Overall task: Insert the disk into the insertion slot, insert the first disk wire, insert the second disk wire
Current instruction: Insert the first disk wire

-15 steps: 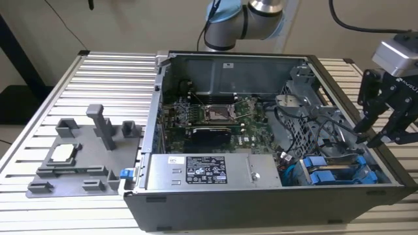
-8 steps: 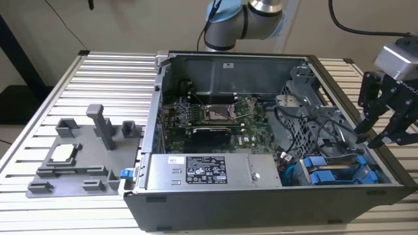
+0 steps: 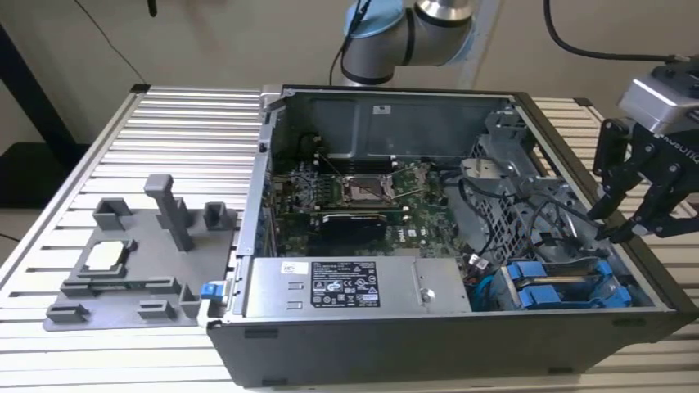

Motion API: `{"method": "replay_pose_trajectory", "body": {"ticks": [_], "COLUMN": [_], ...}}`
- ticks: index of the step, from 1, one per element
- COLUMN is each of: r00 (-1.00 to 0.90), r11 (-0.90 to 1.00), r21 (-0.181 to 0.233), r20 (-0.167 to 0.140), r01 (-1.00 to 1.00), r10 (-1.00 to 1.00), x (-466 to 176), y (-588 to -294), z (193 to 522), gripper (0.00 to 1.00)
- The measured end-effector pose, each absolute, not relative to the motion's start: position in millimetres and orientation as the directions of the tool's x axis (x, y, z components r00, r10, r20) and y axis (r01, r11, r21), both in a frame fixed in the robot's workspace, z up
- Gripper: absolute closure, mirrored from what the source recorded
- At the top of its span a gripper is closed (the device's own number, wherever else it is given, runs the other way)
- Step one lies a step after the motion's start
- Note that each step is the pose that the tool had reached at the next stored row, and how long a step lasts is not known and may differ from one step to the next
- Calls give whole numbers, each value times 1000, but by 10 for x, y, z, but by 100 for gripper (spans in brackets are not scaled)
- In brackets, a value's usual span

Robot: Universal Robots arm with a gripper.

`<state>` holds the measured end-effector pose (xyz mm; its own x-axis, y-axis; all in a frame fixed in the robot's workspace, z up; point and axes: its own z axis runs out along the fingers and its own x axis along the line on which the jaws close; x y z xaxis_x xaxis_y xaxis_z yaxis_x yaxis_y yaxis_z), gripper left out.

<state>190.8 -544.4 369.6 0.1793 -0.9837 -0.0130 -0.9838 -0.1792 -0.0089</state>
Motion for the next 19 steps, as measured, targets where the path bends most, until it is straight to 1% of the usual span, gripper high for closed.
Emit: {"method": "replay_pose_trajectory", "body": {"ticks": [14,15,16,17,18,19], "r00": [192,192,192,192,192,192], "r11": [-192,-192,-192,-192,-192,-192], "r21": [-9,-9,-9,-9,-9,-9], "r20": [-13,-13,-13,-13,-13,-13], "r01": [-981,-981,-981,-981,-981,-981], "r10": [-981,-981,-981,-981,-981,-981], "x": [1943,1943,1943,1944,1943,1943], "y": [-5438,-5438,-5438,-5438,-5438,-5438], "z": [3653,3653,3652,3652,3652,3652], "gripper": [61,70,70,76,76,81]}}
